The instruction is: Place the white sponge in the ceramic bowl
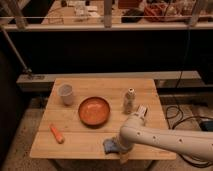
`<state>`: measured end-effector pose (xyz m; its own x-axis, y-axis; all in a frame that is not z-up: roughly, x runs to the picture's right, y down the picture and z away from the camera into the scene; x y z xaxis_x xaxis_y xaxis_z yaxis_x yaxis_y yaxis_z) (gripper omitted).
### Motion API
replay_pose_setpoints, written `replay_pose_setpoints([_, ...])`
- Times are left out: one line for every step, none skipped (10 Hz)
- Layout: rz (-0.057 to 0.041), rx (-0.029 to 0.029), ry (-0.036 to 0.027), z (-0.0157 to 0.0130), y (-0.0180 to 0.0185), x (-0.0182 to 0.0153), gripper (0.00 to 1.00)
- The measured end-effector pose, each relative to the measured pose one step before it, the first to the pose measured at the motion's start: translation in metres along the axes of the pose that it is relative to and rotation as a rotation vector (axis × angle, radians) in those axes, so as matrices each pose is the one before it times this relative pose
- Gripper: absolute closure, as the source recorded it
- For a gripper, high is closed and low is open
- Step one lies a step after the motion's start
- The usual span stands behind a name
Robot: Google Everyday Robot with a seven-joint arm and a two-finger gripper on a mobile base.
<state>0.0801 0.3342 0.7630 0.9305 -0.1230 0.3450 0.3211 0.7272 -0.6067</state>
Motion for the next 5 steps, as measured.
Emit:
replay_pose_setpoints([0.00118,-0.00061,0.00086,0.00027,0.00010,0.00007,0.23])
replay_pose_setpoints([0.00125,-0.00119,0.00088,0.00077,0.00016,-0.00007,0.26])
replay_pose_setpoints([-0.00061,-0.00101,-0.00053,0.00100,0.00012,-0.00022,0.28])
replay_pose_setpoints([0.00074,0.00035,0.00025,0.00074,-0.00040,-0.00016,0.32])
replay_pose_setpoints([0.00006,-0.00006,0.00048,0.00081,-0.00032,-0.00047,0.40])
